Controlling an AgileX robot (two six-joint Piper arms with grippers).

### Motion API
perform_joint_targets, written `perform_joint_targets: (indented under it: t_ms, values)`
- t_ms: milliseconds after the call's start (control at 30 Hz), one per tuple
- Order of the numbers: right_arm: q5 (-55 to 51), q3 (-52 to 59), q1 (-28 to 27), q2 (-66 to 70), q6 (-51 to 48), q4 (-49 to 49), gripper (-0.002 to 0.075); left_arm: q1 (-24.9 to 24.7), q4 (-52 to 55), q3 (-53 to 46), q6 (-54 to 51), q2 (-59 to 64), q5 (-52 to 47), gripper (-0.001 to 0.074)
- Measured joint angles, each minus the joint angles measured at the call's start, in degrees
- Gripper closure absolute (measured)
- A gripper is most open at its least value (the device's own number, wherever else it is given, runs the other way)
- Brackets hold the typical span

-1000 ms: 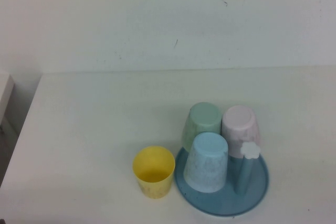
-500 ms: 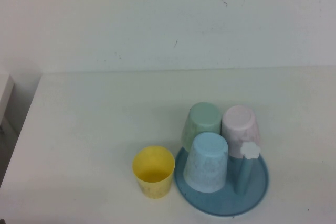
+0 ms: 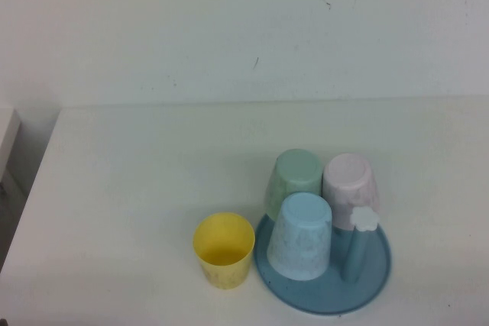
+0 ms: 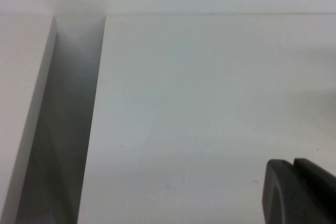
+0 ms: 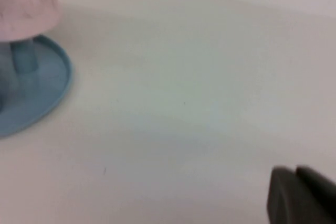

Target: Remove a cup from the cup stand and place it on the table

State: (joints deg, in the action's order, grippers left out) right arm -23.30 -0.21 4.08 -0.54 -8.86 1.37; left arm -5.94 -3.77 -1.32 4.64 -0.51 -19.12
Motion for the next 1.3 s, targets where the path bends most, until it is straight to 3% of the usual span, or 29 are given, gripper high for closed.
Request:
perform_joint_targets:
  t_ms: [800, 1300]
  values:
    - [1.68, 1.40, -5.38, -0.21, 6.40, 2.43, 0.0727, 0.00, -0.09, 0.00, 0.14, 0.00, 0.00, 0.0737]
    - [1.88, 1.40, -5.61, -0.21, 6.65, 2.43, 0.0727, 0.00, -0.13, 0.00, 0.14, 0.00, 0.00, 0.0737]
